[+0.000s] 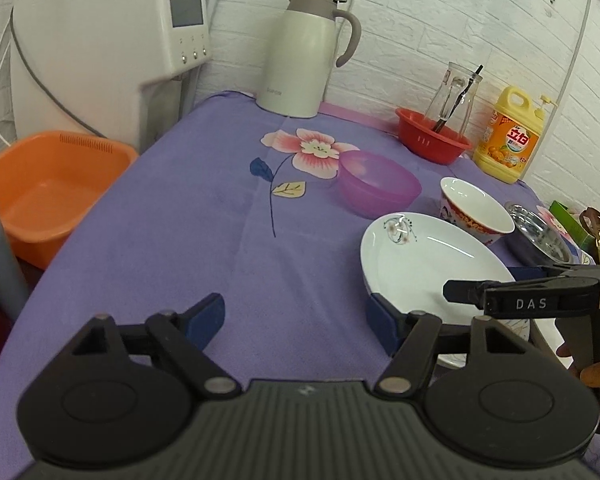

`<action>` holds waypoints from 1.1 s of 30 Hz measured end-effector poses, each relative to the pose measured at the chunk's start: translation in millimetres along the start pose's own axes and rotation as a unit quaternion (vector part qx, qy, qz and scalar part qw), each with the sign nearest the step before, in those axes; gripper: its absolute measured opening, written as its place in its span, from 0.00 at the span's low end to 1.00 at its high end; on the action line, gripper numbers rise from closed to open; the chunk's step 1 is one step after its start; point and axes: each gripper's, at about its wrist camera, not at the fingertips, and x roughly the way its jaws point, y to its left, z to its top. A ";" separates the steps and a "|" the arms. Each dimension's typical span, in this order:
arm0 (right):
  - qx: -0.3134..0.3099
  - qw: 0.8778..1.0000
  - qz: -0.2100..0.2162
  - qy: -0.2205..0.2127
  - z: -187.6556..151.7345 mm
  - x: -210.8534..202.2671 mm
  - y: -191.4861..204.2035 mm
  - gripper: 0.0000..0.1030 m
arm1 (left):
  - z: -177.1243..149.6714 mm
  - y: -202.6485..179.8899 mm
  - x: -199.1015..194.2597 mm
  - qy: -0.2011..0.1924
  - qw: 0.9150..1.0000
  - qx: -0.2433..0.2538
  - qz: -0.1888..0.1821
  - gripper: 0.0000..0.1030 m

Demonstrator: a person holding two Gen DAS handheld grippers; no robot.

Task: Organize plates and bowls

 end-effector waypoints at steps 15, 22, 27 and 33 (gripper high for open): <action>-0.020 0.999 0.027 -0.005 -5.8 -6.4 16.5 1.00 | 10.4 -20.7 49.3 0.034 0.999 -0.004 -0.021 0.67; -0.028 0.999 0.046 0.006 -12.6 5.1 21.2 1.00 | 5.8 -30.4 60.1 0.038 0.999 0.029 -0.002 0.65; -0.039 0.998 0.055 0.008 -17.0 2.9 19.3 1.00 | 5.9 -35.2 62.6 0.045 0.998 0.050 0.003 0.65; -0.040 0.998 0.053 0.007 -19.0 3.5 23.7 1.00 | 6.1 -39.3 64.4 0.051 0.997 0.065 0.004 0.59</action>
